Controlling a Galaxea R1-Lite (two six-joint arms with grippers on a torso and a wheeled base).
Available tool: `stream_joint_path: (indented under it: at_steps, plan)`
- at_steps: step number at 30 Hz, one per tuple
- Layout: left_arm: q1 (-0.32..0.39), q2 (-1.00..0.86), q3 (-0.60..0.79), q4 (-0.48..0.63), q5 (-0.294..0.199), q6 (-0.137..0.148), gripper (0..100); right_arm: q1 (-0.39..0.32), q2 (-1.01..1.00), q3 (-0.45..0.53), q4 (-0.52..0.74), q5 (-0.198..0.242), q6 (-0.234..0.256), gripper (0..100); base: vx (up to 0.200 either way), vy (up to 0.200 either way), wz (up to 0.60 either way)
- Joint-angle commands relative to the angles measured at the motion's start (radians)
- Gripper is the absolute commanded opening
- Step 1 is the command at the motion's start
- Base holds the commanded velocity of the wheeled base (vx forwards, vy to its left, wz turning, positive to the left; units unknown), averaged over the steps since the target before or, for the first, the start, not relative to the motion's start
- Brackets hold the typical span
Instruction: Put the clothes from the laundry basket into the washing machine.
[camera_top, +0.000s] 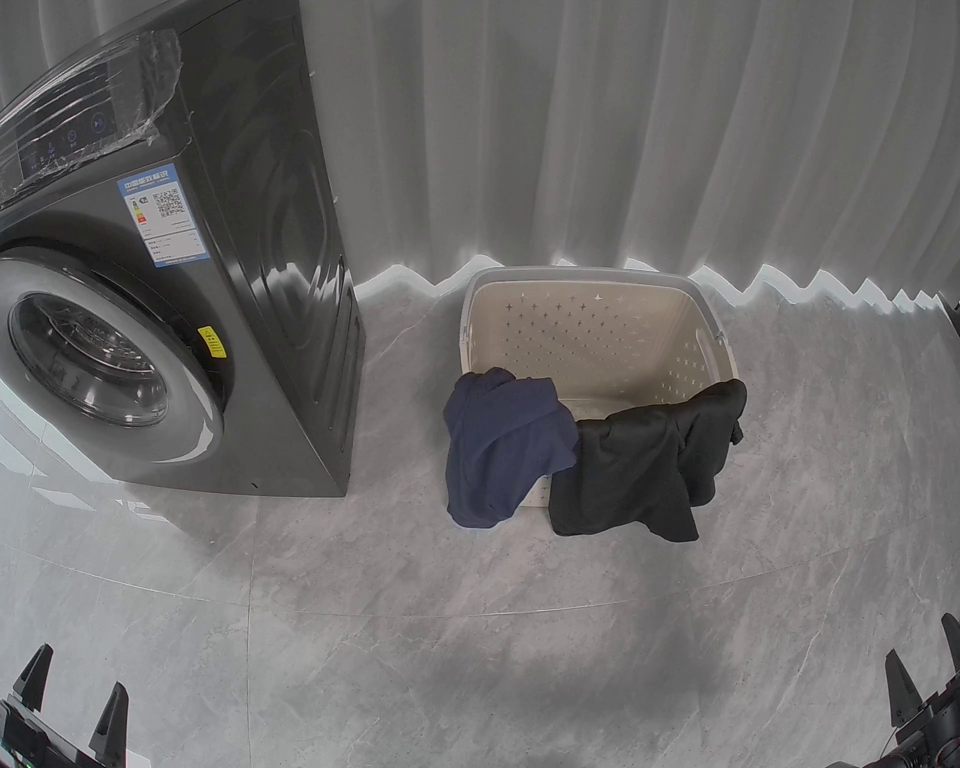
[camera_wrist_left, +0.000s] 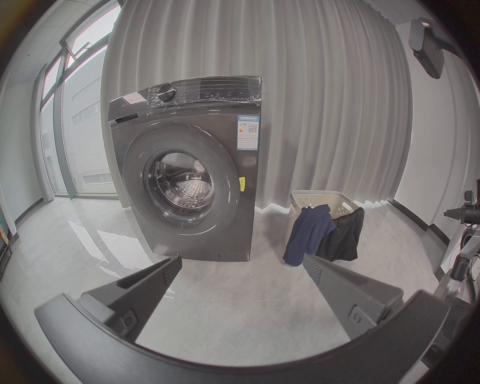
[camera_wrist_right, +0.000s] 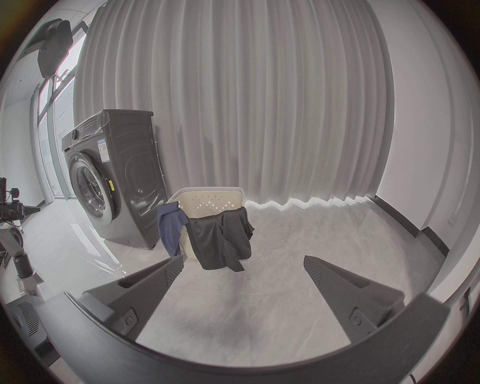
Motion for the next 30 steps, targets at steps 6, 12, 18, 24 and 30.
stream_joint_path:
  at_steps: [6,12,18,24,30]
  plan:
    - [0.000,-0.017,0.018,0.000,0.000,0.001,100,-0.001,-0.016,0.018,0.000,0.000,-0.001,100,0.000,-0.033,0.00]
    - [0.000,-0.017,0.018,0.000,0.000,0.001,100,-0.001,-0.016,0.018,0.000,0.000,-0.001,100,0.000,0.000,0.00]
    - [0.000,-0.017,0.018,0.000,0.000,0.000,100,-0.001,-0.016,0.018,0.000,0.000,-0.001,100,0.067,0.000,0.00]
    - [0.000,-0.017,0.018,0.000,0.000,-0.002,100,-0.001,-0.016,0.018,0.000,0.000,-0.001,100,0.200,0.000,0.00]
    - [0.000,-0.017,0.018,0.000,0.000,0.000,100,-0.001,-0.016,0.018,0.000,0.000,0.001,100,0.133,0.000,0.00]
